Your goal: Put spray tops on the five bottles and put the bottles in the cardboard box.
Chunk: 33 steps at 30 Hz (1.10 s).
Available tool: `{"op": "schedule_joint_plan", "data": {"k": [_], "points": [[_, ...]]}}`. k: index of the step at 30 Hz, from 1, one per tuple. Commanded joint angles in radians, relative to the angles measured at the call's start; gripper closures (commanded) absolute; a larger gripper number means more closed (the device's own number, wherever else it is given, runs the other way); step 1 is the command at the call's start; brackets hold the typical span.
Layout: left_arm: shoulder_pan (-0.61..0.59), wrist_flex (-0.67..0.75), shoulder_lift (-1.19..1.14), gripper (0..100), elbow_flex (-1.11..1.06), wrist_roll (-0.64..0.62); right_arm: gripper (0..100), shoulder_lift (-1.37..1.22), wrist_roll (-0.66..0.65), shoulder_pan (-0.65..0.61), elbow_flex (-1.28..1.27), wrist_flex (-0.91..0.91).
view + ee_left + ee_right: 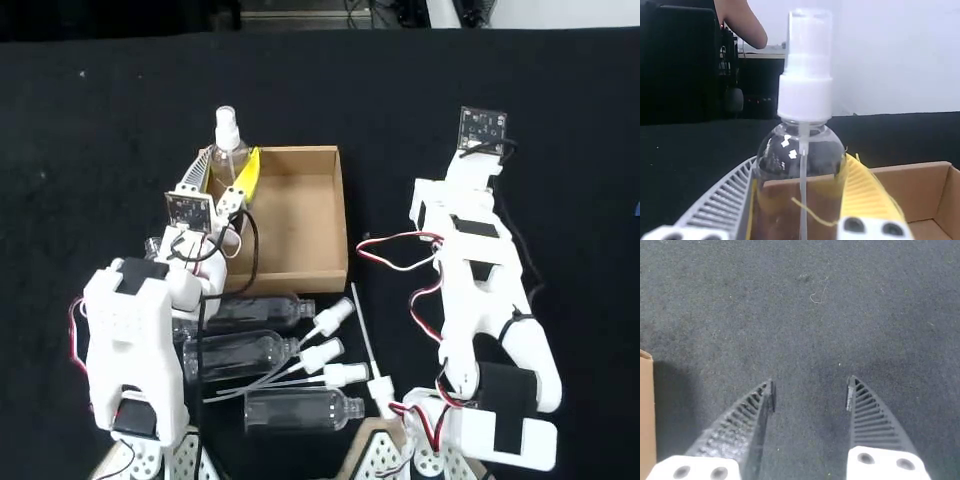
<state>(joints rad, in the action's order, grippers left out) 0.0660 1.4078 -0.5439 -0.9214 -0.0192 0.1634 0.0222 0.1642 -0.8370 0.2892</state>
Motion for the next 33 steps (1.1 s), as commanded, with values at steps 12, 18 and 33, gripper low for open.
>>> {"op": "schedule_joint_plan", "data": {"k": [12, 18, 33], "points": [[-0.019, 0.014, -0.014, 95, 0.035, 0.006, 78.7, 0.002, 0.002, -0.014, 0.01, -0.023], [-0.015, 0.014, -0.014, 78, 0.019, 0.002, 78.7, 0.002, 0.002, -0.014, 0.008, -0.023], [-0.021, 0.014, -0.014, 76, 0.018, 0.006, 78.7, 0.002, 0.0, -0.014, 0.007, -0.023]]}}
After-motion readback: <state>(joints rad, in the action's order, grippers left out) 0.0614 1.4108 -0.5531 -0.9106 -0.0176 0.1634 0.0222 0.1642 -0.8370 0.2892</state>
